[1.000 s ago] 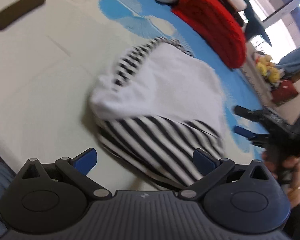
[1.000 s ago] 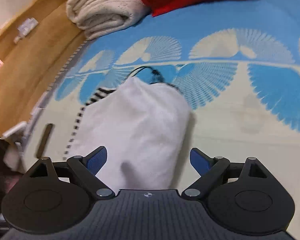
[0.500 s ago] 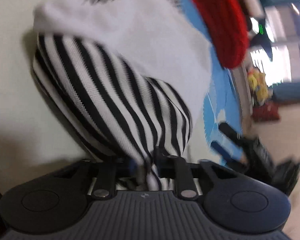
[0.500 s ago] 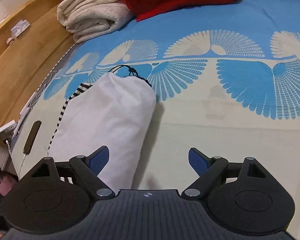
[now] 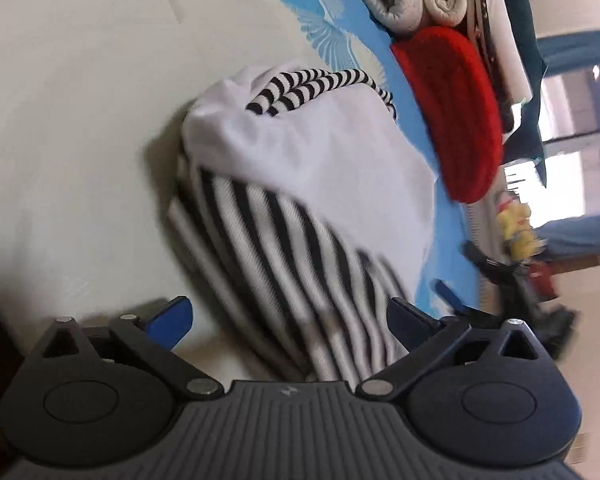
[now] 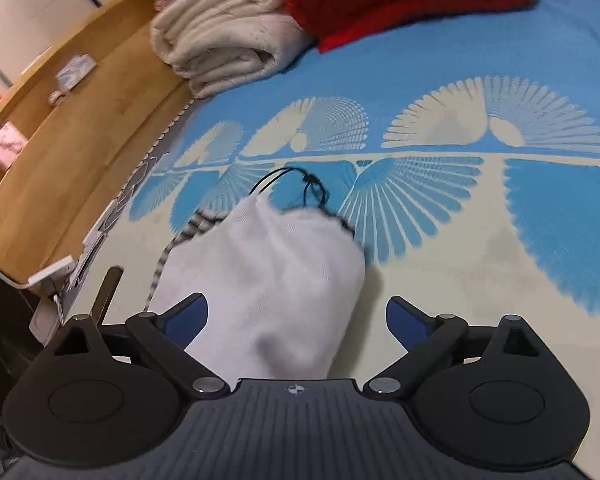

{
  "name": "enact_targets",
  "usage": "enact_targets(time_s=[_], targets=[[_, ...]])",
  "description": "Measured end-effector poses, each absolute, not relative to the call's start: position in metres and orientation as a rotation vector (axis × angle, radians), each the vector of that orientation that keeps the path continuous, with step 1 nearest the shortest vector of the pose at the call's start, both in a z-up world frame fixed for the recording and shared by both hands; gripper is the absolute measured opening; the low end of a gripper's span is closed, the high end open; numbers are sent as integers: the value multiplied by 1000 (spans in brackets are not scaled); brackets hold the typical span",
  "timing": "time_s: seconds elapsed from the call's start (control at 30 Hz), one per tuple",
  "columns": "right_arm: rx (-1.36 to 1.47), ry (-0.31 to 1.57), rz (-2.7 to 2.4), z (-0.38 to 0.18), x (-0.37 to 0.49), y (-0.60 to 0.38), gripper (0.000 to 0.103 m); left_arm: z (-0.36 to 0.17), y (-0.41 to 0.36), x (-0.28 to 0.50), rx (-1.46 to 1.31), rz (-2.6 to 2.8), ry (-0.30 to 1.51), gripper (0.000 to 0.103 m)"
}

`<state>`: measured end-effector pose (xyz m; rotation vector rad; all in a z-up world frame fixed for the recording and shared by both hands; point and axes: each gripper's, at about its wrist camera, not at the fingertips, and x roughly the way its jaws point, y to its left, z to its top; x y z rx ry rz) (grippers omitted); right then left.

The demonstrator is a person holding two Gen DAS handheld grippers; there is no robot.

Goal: Fold small clothes

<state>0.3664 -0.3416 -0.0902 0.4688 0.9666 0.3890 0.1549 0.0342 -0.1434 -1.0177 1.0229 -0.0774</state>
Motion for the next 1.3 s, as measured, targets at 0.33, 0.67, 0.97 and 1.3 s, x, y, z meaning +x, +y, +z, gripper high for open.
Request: enact_targets(time_s=[0.33,0.67,0.97,1.3], targets=[[476,1092,563,-137,456,-299,37,-161,96,184,-1108,76,949,33],[581,745,223,-118,378,-418,18,-118,-14,504,-458,-316,1021,29],[735,666,104,-160,316,-461,20,-122,-135,597,-253,-502,1063,35],[532,678,-34,-121,288,-447,58,-60,-102,595,-148,-341,889,85]])
